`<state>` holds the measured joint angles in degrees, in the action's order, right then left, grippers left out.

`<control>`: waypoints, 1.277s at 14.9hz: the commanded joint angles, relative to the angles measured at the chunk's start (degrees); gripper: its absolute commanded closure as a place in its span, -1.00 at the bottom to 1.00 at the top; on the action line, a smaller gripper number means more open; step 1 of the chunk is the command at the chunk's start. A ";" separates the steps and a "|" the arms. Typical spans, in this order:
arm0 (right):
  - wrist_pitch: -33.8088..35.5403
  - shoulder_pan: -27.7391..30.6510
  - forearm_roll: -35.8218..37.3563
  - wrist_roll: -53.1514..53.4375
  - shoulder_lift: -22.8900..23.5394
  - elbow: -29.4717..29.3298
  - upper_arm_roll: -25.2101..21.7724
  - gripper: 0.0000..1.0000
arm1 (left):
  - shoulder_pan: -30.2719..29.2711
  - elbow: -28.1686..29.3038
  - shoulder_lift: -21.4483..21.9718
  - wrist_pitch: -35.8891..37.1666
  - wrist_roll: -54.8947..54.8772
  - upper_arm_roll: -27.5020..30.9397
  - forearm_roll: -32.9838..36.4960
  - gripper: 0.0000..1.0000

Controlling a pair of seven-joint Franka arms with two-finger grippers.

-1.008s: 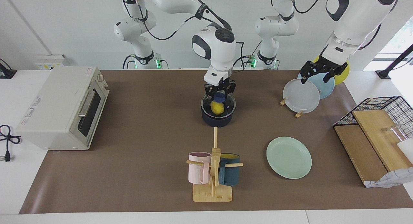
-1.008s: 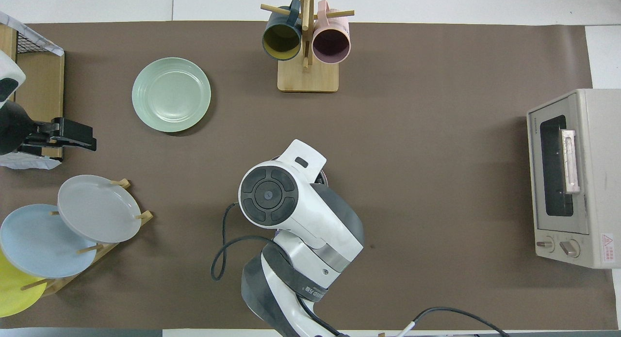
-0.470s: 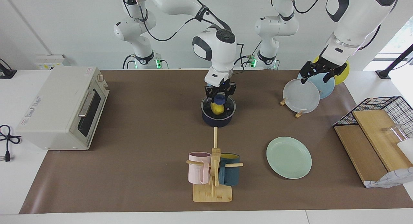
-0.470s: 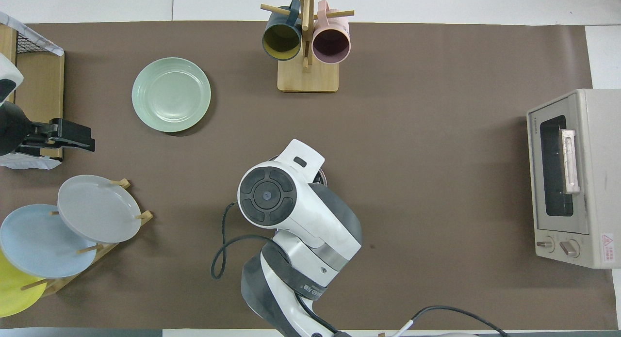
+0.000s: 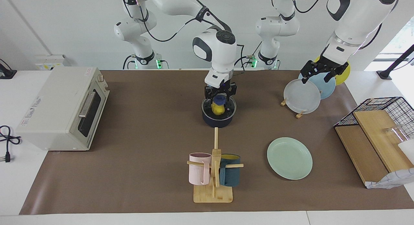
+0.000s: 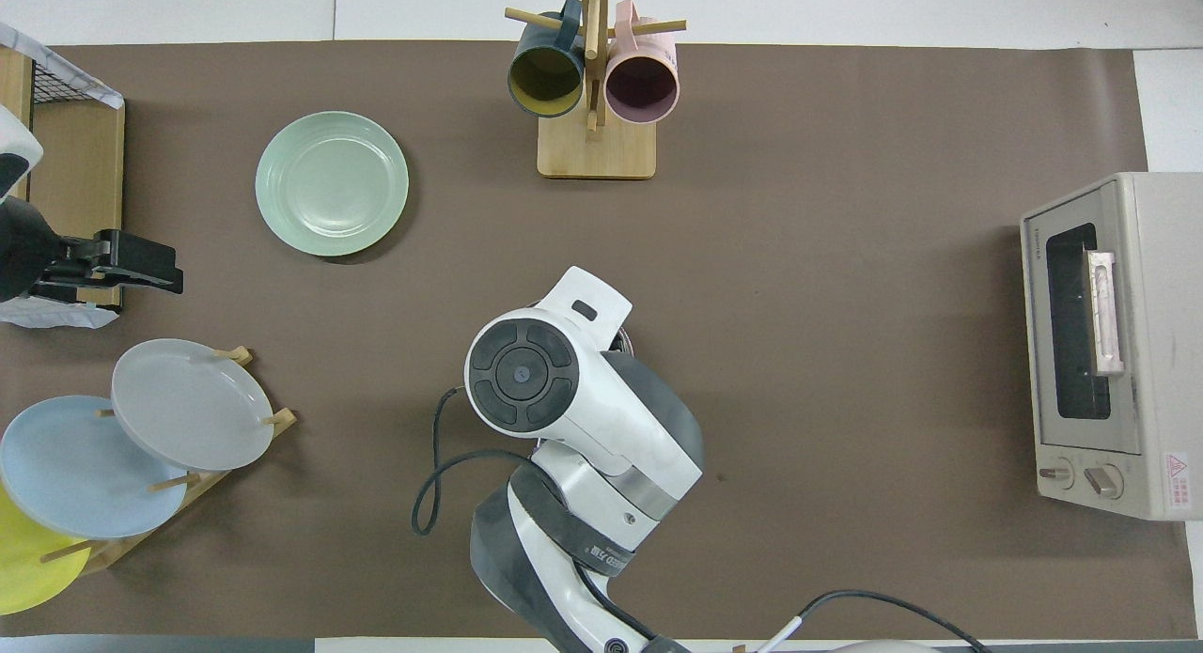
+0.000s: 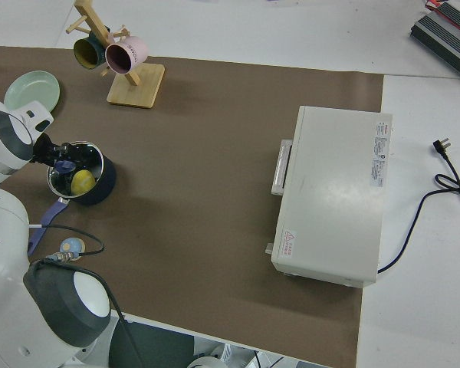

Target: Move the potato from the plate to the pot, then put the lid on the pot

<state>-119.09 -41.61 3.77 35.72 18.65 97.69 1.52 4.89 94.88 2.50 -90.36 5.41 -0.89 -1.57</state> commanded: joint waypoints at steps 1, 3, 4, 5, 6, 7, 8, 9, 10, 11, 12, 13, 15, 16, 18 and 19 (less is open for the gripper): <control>0.61 0.66 1.06 0.76 0.16 -1.36 0.41 -1.00 | -0.41 1.27 1.19 -0.61 -0.75 0.01 -0.18 -1.00; 3.32 0.74 0.97 0.67 -0.10 -3.81 0.24 -1.00 | -0.41 1.18 1.19 -0.61 -0.66 0.01 -0.18 -1.00; 5.69 1.09 0.88 0.41 -0.10 -6.09 0.15 -1.00 | -0.41 1.18 1.19 -0.70 -0.66 0.01 -0.18 -1.00; 7.89 2.14 0.62 0.23 -0.10 -8.02 0.15 -1.00 | -0.41 1.18 1.19 -0.61 -0.66 0.01 -0.18 -1.00; 10.00 2.85 0.45 -0.03 -0.19 -9.70 0.23 -1.00 | -0.41 1.18 1.19 -0.61 -0.66 0.01 -0.18 -1.00; 12.19 3.38 0.36 -0.12 -0.28 -11.37 0.23 -1.00 | -0.41 1.18 1.19 -0.61 -0.66 0.01 -0.18 -1.00; 14.91 4.34 0.36 -0.47 -0.45 -12.95 0.23 -1.00 | -0.41 1.18 1.19 -0.61 -0.66 0.01 -0.18 -1.00; 17.64 5.57 0.27 -1.87 -1.24 -14.10 0.32 -1.00 | -0.41 1.27 1.19 -0.61 -0.66 0.01 -0.18 -1.00; 20.01 6.97 -0.08 -4.40 -2.90 -14.11 0.32 -1.00 | -0.41 1.18 1.19 -0.61 -0.66 0.01 -0.18 -1.00; 22.65 8.81 -0.26 -6.78 -4.74 -14.11 0.24 -1.00 | -0.41 1.18 1.19 -0.61 -0.75 0.01 -0.18 -1.00; 25.11 10.57 -0.26 -8.20 -6.76 -14.02 0.15 -1.00 | -0.41 1.27 1.19 -0.61 -0.66 0.01 -0.18 -1.00; 26.96 12.59 -0.26 -9.17 -8.70 -13.76 0.15 -1.00 | -0.41 1.18 1.19 -0.61 -0.66 0.01 -0.18 -1.00; 30.13 17.86 -0.35 -11.80 -12.39 -13.41 0.15 -1.00 | -0.41 1.18 1.19 -0.61 -0.66 0.01 -0.18 -1.00; 31.54 20.32 -0.35 -14.42 -13.97 -13.49 0.15 -1.00 | -0.41 1.18 1.19 -0.61 -0.66 0.01 -0.18 -1.00; 34.70 25.33 -0.61 -19.87 -15.66 -13.41 0.06 -1.00 | -0.41 1.18 1.19 -0.61 -0.66 0.01 -0.18 -1.00; 36.72 28.57 -1.13 -23.47 -16.36 -13.23 0.49 -1.00 | -0.41 1.18 1.19 -0.61 -0.75 0.01 -0.18 -1.00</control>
<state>-84.66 -18.32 3.68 17.60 3.85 82.91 0.79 4.89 94.88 2.50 -90.36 5.41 -0.89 -1.57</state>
